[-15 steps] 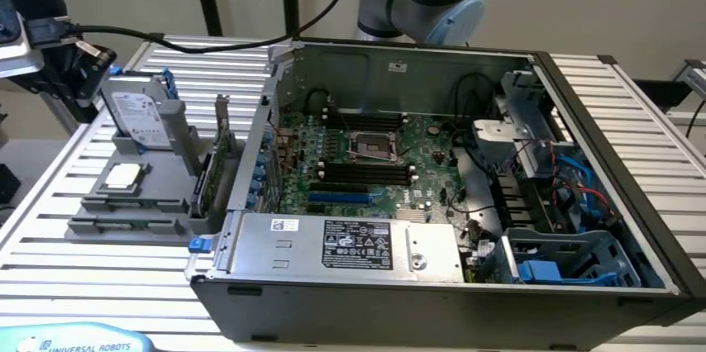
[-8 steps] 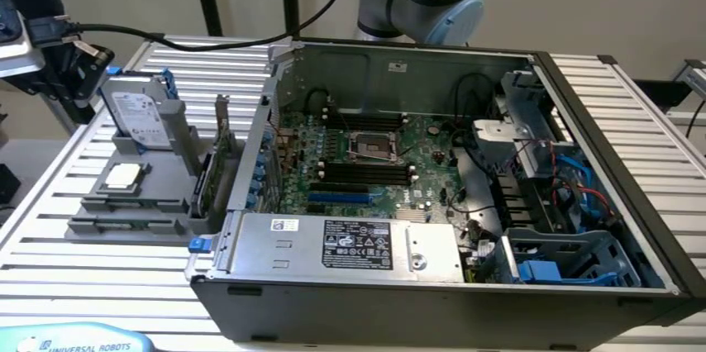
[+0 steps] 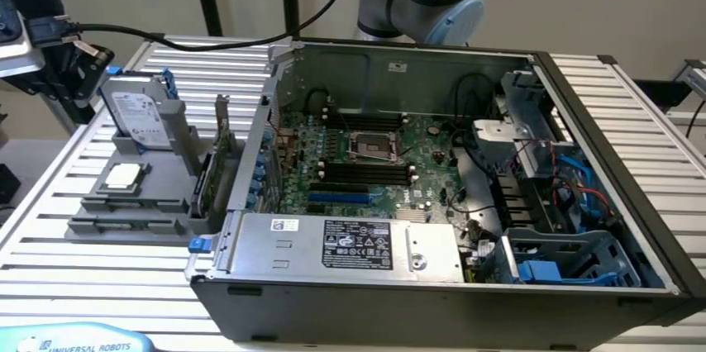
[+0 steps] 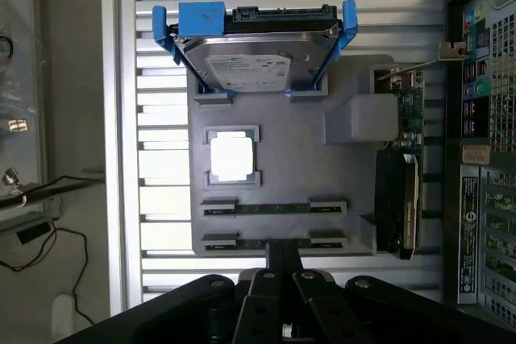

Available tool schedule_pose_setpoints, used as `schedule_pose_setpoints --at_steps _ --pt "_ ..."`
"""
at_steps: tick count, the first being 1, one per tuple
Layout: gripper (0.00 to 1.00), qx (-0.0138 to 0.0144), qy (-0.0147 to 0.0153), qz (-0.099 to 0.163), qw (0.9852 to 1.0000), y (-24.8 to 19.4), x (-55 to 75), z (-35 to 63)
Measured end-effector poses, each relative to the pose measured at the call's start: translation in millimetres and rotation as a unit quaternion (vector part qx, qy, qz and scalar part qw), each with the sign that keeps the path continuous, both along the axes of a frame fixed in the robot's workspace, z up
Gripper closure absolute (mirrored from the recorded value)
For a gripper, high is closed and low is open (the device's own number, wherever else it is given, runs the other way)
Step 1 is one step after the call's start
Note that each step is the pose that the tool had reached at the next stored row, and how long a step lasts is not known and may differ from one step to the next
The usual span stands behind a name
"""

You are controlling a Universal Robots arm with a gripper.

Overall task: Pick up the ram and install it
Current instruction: 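Pick up the ram and move it above insertion slot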

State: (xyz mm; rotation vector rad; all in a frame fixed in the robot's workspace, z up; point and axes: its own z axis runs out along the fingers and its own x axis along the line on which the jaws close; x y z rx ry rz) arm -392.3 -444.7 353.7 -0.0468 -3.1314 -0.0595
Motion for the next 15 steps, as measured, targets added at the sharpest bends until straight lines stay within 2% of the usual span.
schedule_pose_setpoints --at_steps 5,8,12,15 --pt "0.89 -0.0001 0.0001 0.000 1.0000 0.0 0.0 0.0" --pt "0.89 0.0000 0.0000 0.021 0.9998 0.0 0.0 -0.8" --pt "0.89 0.0000 0.0000 0.058 0.9983 0.0 0.0 -1.7" --pt "0.89 0.0000 0.0000 0.085 0.9964 0.0 0.0 -2.4"
